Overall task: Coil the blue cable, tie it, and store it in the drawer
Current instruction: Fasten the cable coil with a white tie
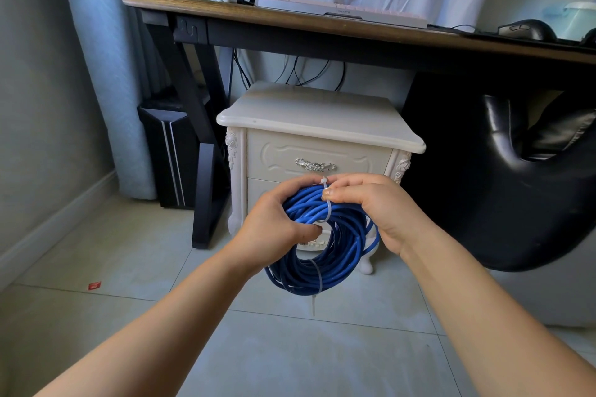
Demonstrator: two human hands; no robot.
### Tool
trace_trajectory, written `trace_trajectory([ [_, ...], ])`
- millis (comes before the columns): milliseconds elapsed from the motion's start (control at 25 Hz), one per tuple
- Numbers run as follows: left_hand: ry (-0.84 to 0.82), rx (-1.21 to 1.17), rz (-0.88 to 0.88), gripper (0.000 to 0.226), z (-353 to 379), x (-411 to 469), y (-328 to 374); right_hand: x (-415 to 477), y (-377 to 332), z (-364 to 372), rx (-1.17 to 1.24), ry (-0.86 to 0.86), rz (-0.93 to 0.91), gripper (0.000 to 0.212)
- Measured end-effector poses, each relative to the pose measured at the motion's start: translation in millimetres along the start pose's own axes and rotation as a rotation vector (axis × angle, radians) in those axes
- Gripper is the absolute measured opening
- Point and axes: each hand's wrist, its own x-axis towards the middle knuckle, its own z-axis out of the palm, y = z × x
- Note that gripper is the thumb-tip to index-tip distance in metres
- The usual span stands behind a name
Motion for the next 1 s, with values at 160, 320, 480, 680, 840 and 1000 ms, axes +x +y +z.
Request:
trace_trajectory([
  [160,0.023,0.01,0.05,0.056,1.6,-1.1,-1.8,-0.4,4.3,3.7,0.018,-0.003,-0.014,0.008],
  [320,0.091,0.058,0.121,0.05,1.5,-0.5,-3.6,0.5,8.2,4.7,0.038,0.049,-0.077,0.015],
  [480,0.097,0.096,0.159,0.05,0.8,-0.2,-2.7,-0.7,7.7,7.4,0.037,0.014,-0.161,0.014],
  [680,0.106,0.057,0.124,0.048,-1.0,2.5,-2.7,2.6,14.2,13.4,0.108,0.083,-0.299,0.013],
  [840,0.1,0.015,0.094,0.043,-3.2,5.6,-3.9,2.7,13.7,11.0,0.213,0.021,-0.319,0.015],
  [1000,0.111,-0.013,0.052,0.038,-3.0,11.8,-8.1,8.6,12.1,6.9,0.318,-0.074,-0.242,0.016],
])
